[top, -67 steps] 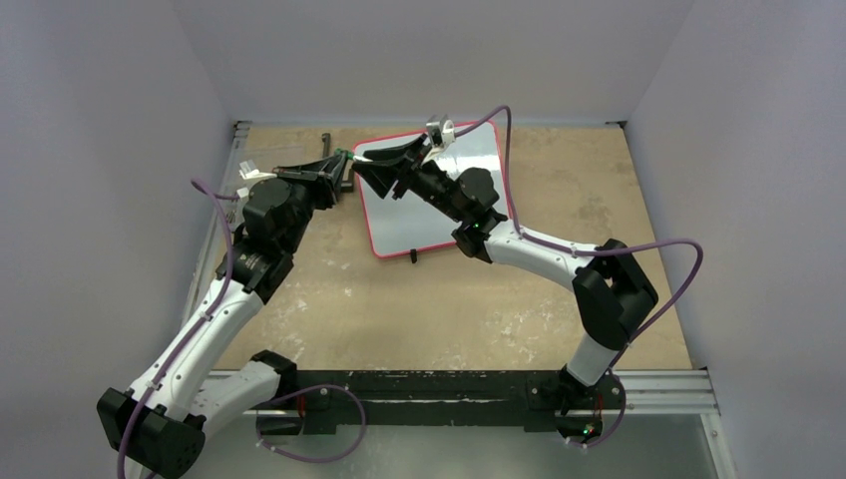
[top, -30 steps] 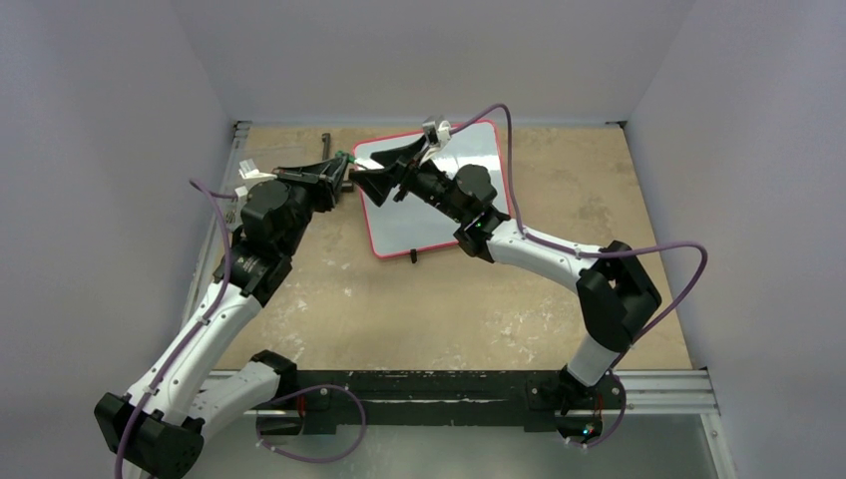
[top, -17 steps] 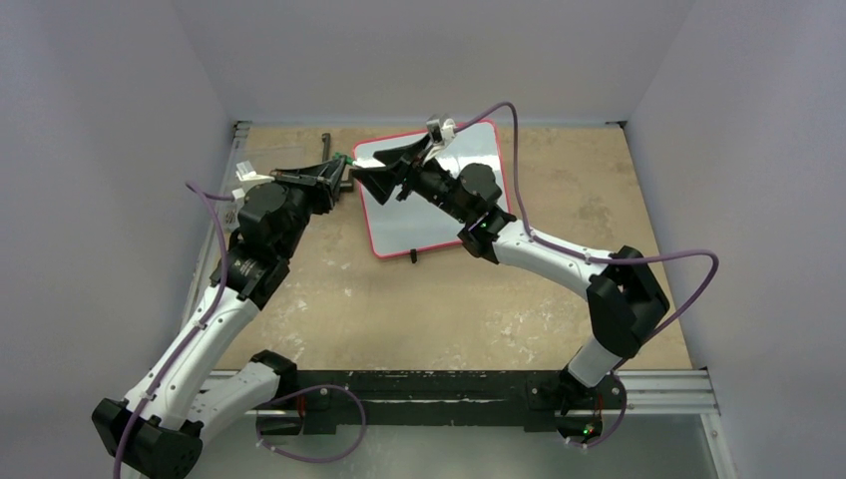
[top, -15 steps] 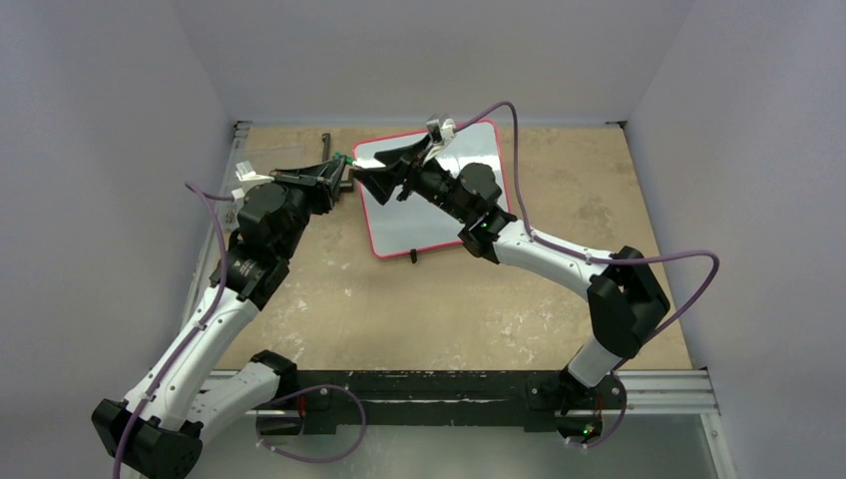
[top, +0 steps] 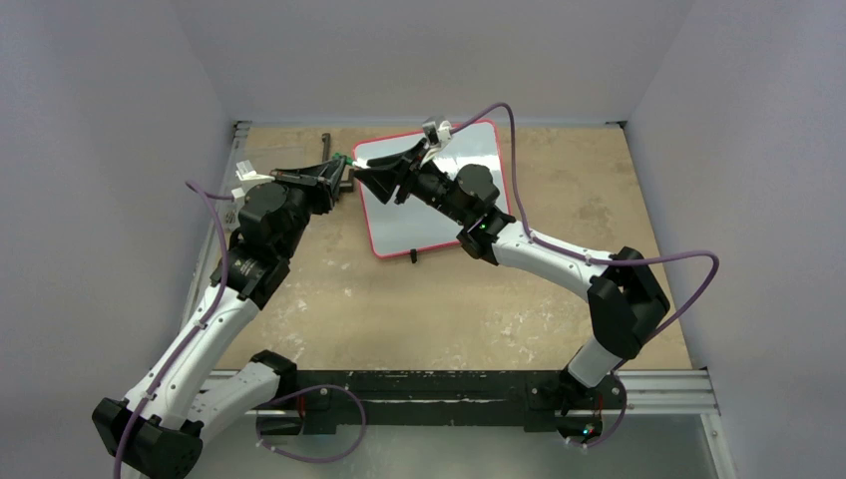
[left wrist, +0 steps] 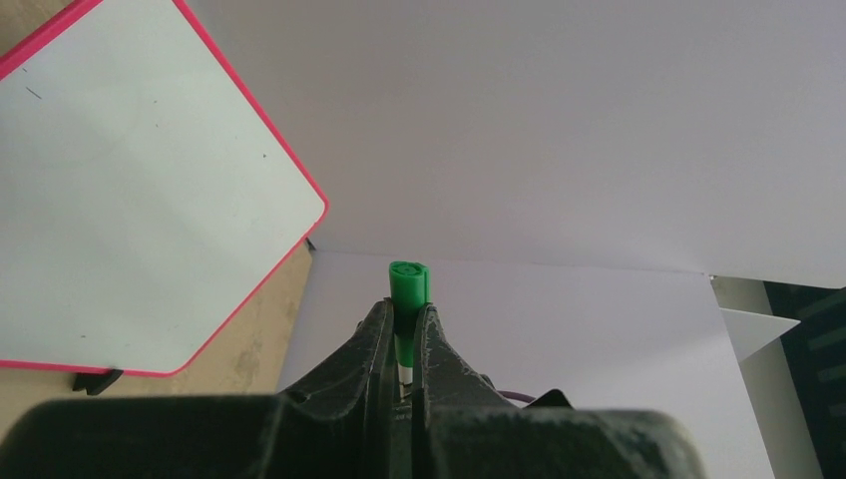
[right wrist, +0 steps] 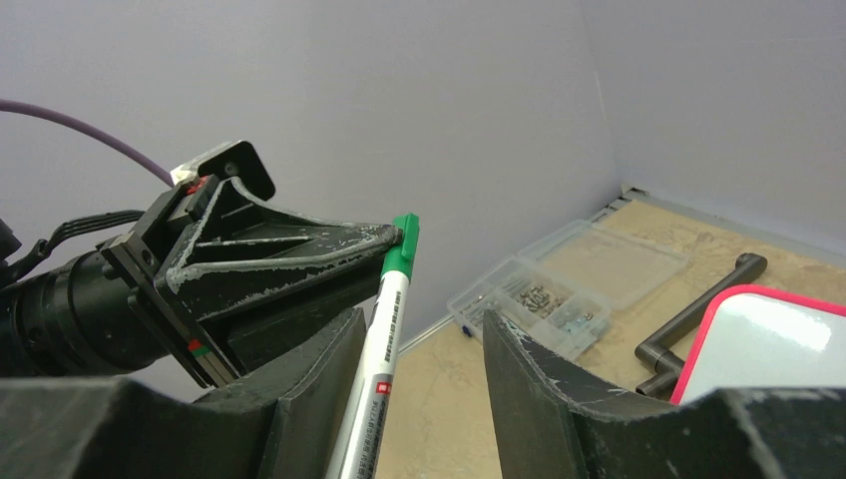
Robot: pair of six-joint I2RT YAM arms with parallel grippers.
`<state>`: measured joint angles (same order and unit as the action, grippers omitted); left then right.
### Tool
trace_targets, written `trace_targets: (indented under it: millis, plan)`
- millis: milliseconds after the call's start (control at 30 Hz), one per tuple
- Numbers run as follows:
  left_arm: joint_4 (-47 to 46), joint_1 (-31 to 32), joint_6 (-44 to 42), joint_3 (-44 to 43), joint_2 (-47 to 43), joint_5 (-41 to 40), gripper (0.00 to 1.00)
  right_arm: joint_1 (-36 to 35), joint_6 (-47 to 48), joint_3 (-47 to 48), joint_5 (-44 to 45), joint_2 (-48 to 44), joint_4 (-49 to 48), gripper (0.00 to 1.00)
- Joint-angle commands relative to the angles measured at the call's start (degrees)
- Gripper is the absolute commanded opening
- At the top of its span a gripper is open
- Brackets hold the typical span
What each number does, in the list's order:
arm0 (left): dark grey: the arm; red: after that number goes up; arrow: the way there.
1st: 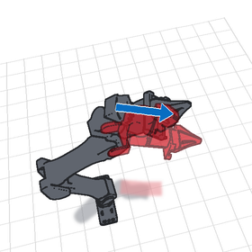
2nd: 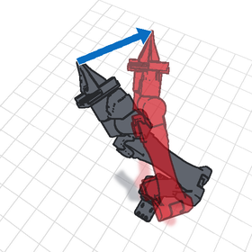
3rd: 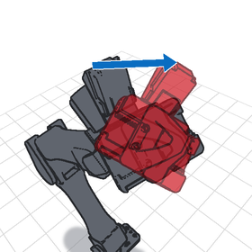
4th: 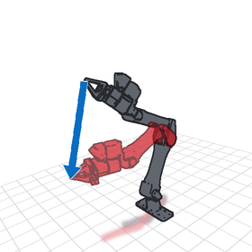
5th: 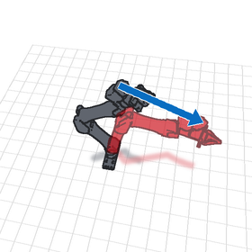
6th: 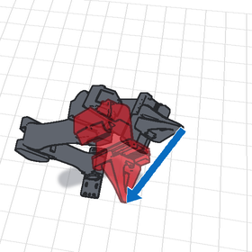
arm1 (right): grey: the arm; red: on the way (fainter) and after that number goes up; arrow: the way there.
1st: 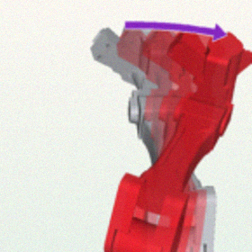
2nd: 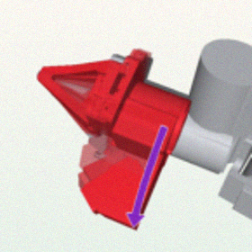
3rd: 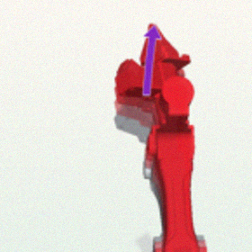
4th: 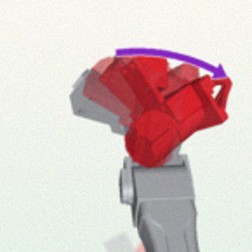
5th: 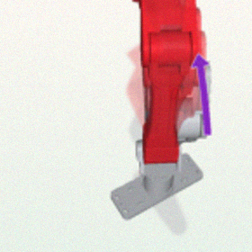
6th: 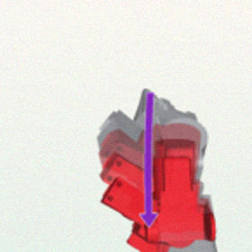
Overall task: Write a sentence on the whiteboard
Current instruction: Open the whiteboard marker at the center of the board.
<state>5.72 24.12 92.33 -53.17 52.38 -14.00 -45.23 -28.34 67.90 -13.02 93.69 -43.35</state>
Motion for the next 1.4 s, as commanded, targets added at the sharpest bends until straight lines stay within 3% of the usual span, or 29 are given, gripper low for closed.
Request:
trace_targets:
  millis: [0, 200, 333, 500, 700, 1367]
  plan:
    - [-1.1, 0.0, -0.9, -1.3, -0.8, 0.3, 0.00, 0.5, 0.9, 1.4, 1.0, -2.0, -2.2, 0.36]
    - [-1.4, -0.1, -0.6, -1.0, -0.7, 0.6, 0.00, 0.5, 0.4, 0.9, 0.9, -2.2, -3.8, 0.31]
    - [-1.7, 0.0, -0.8, -0.5, -1.1, -0.3, 0.00, 0.5, 0.3, 1.2, 1.5, -2.6, -2.0, 0.58]
    - [-1.6, -0.1, -0.9, -0.9, -0.7, 0.2, 0.00, 0.5, 1.1, 1.4, 1.7, -3.0, -0.3, 0.65]
    - [-2.0, 0.0, -0.4, -0.9, -0.3, 0.6, 0.00, 0.5, 1.2, 1.1, 2.1, -3.8, 0.1, 0.48]
    - [-3.9, 0.0, -1.9, -0.7, 0.0, 0.7, 0.00, 0.5, 1.5, 1.8, 1.6, -3.7, 1.9, 0.49]
